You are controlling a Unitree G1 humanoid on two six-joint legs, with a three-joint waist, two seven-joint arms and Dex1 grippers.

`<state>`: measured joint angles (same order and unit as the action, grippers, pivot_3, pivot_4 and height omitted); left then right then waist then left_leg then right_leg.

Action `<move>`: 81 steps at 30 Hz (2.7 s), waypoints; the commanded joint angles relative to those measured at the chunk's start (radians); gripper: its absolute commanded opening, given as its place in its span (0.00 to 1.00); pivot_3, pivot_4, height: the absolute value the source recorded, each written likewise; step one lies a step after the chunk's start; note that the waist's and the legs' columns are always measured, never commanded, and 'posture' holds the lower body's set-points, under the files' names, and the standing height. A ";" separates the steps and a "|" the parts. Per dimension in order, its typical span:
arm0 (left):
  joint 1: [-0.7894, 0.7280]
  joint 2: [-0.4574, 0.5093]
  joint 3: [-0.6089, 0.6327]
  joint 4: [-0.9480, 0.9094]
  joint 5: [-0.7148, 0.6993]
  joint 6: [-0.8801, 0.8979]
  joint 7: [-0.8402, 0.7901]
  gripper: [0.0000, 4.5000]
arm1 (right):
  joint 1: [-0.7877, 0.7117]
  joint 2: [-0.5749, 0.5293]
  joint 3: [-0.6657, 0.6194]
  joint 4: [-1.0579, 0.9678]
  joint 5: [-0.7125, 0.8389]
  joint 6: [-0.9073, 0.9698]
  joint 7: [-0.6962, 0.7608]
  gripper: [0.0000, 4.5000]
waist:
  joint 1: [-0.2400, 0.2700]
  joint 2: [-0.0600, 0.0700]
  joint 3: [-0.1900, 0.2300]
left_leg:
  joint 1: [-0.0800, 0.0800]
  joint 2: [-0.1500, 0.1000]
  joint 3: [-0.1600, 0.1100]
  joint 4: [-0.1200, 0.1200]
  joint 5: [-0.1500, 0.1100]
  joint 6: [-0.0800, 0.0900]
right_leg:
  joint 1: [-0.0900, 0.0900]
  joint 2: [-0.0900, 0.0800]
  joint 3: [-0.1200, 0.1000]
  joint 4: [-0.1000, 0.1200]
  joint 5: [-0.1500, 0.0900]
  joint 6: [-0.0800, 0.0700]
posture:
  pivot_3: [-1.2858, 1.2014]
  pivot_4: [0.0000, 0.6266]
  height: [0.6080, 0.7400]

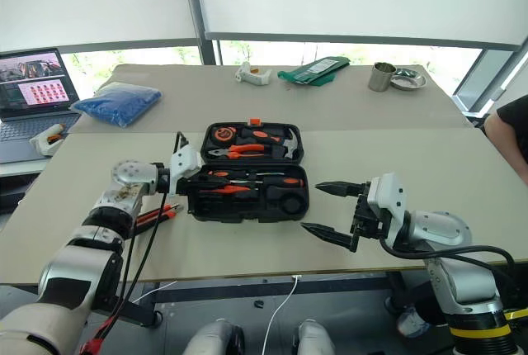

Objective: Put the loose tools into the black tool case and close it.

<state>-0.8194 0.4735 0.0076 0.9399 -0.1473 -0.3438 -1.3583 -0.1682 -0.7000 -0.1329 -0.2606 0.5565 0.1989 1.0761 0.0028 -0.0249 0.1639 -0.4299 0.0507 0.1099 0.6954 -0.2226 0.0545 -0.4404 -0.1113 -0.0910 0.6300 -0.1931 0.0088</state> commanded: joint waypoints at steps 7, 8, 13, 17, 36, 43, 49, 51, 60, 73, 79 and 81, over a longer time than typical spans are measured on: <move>0.627 0.293 0.409 -0.616 -0.266 0.242 0.108 0.83 | 0.053 0.037 -0.011 -0.011 -0.006 -0.134 0.074 1.00 | -0.027 0.001 0.000 | 0.006 0.001 0.002 -0.003 -0.005 -0.002 | 0.002 0.001 0.004 -0.001 0.002 -0.005 | 0.52 0.24 1.00; 0.702 0.311 0.451 -0.635 -0.275 0.251 0.119 0.93 | 0.055 0.047 -0.006 -0.004 -0.014 -0.161 0.079 1.00 | -0.024 0.001 0.000 | 0.006 0.001 0.002 -0.003 -0.006 -0.002 | 0.002 0.000 0.004 0.000 -0.001 -0.001 | 0.52 0.24 1.00; 0.974 0.358 0.634 -0.633 -0.307 0.271 0.146 0.99 | 0.068 0.088 0.020 0.015 -0.036 -0.244 0.099 1.00 | 0.007 0.001 0.000 | 0.007 0.001 0.001 -0.002 -0.011 -0.011 | 0.000 -0.003 0.001 -0.005 -0.008 -0.005 | 0.52 0.24 1.00; 1.100 0.371 0.728 -0.604 -0.334 0.263 0.121 0.99 | 0.077 0.107 0.023 -0.005 0.012 -0.228 0.104 1.00 | 0.022 0.002 0.000 | 0.007 0.000 0.001 -0.003 -0.011 -0.011 | 0.000 -0.010 -0.002 -0.006 -0.008 -0.006 | 0.52 0.24 1.00; 0.679 0.456 0.189 -0.680 -0.145 0.444 0.132 0.99 | 0.069 0.152 0.104 -0.127 0.036 -0.184 0.058 1.00 | 0.020 0.002 0.000 | 0.005 0.000 0.006 -0.003 -0.012 -0.008 | 0.001 -0.006 -0.003 -0.004 -0.004 0.000 | 0.52 0.24 1.00; 0.601 0.408 0.107 -0.581 -0.090 0.401 0.150 0.75 | 0.112 0.131 0.087 -0.151 0.038 -0.175 0.032 1.00 | 0.014 0.002 0.000 | 0.006 0.002 0.005 -0.003 -0.009 -0.005 | 0.001 -0.001 -0.003 -0.002 -0.006 -0.003 | 0.52 0.24 1.00; 0.569 0.433 0.158 -0.521 -0.149 0.361 0.072 0.36 | 0.127 0.107 0.068 -0.171 0.066 -0.155 0.012 1.00 | 0.012 0.002 0.000 | 0.007 0.004 0.004 -0.003 -0.013 -0.011 | 0.001 -0.002 -0.003 -0.001 -0.006 -0.003 | 0.52 0.24 1.00; 0.551 0.451 0.185 -0.508 -0.189 0.335 0.007 0.36 | 0.119 0.096 0.050 -0.164 0.078 -0.148 0.009 1.00 | 0.010 0.002 0.000 | 0.006 0.004 0.004 -0.003 -0.013 -0.011 | 0.000 -0.002 -0.003 -0.001 -0.006 -0.003 | 0.52 0.24 1.00; 0.340 0.334 0.026 -0.828 -0.230 0.415 -0.041 0.36 | 0.071 0.003 -0.080 -0.001 0.021 -0.197 0.035 1.00 | 0.042 0.002 0.000 | 0.004 0.001 0.004 -0.001 -0.010 -0.004 | 0.003 -0.003 -0.002 -0.004 -0.006 -0.002 | 0.52 0.24 1.00; 0.087 0.097 -0.299 -0.685 0.056 0.489 0.116 0.36 | 0.115 -0.029 -0.104 -0.002 0.035 -0.159 0.045 1.00 | 0.016 0.001 0.000 | 0.004 -0.001 0.005 -0.001 -0.007 -0.001 | 0.002 0.003 0.004 -0.002 -0.004 0.002 | 0.52 0.24 1.00; 0.071 0.100 -0.328 -0.654 0.087 0.462 0.073 0.36 | 0.156 -0.026 -0.114 -0.038 0.040 -0.145 0.027 1.00 | 0.016 0.001 0.001 | 0.004 -0.001 0.004 0.000 -0.007 -0.001 | 0.002 0.001 0.005 -0.003 -0.004 0.002 | 0.52 0.24 1.00; 0.067 0.109 -0.338 -0.648 0.100 0.452 0.056 0.36 | 0.159 -0.026 -0.115 -0.037 0.039 -0.145 0.027 1.00 | 0.016 0.001 0.001 | 0.004 -0.001 0.004 0.000 -0.007 0.000 | 0.002 0.001 0.005 -0.003 -0.004 0.002 | 0.52 0.24 1.00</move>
<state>-0.7291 0.5709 -0.3213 0.3023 -0.0572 0.1383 -1.2702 -0.0129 -0.7199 -0.2108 -0.2693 0.5726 0.0523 1.1080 0.0188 -0.0236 0.1645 -0.4258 0.0494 0.1140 0.6950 -0.2296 0.0540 -0.4381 -0.1102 -0.0864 0.6273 -0.1966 0.0108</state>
